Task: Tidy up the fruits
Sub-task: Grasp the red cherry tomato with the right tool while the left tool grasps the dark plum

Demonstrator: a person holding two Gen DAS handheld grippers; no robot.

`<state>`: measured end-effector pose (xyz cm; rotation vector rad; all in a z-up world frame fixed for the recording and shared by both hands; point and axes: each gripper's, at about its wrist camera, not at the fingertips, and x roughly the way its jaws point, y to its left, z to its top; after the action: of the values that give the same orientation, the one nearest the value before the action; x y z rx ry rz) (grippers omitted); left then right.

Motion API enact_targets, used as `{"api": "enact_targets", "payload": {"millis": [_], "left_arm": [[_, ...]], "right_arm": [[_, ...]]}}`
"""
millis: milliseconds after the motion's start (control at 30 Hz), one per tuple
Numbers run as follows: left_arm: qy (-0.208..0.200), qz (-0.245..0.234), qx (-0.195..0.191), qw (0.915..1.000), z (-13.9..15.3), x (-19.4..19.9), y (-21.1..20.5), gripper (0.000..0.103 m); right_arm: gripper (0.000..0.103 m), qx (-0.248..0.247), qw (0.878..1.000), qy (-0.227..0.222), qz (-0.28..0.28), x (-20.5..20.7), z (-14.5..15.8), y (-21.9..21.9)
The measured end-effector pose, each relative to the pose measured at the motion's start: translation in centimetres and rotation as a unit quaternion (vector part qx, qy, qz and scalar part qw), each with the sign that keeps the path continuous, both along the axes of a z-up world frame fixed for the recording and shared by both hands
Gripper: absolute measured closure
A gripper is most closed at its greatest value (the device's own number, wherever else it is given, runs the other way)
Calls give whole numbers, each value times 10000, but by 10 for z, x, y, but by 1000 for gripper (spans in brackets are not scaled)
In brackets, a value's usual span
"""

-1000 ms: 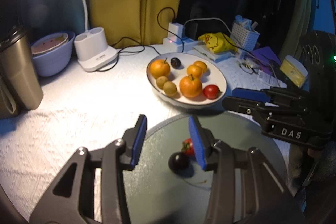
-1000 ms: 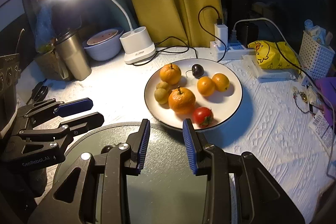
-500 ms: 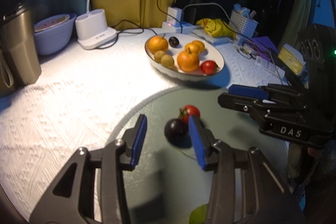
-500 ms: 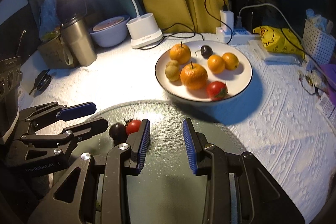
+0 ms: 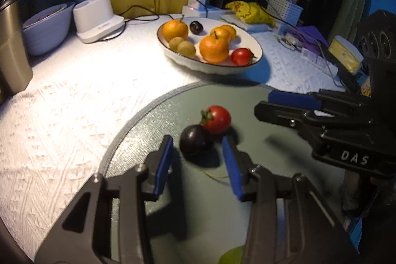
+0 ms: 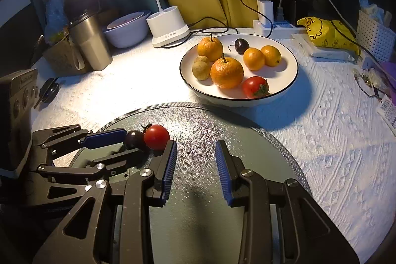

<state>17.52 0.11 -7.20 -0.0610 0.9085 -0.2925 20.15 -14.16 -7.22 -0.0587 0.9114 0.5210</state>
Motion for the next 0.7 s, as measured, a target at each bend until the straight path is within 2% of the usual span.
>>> {"api": "enact_targets", "payload": {"millis": [100,233,700], "left_arm": [[24,-61,51,10000,-1,2,-2,62],[-35,-112,191,9997,-2,0,-3,73],[-246,89,20,9997,7,-8,27,73]], "right_arm": [[69,0,10000,26,15,1,-1,2],[69,-9,10000,54,62,2,-2,7],[67,-80,9989,90,458,-2,-5,42]]}}
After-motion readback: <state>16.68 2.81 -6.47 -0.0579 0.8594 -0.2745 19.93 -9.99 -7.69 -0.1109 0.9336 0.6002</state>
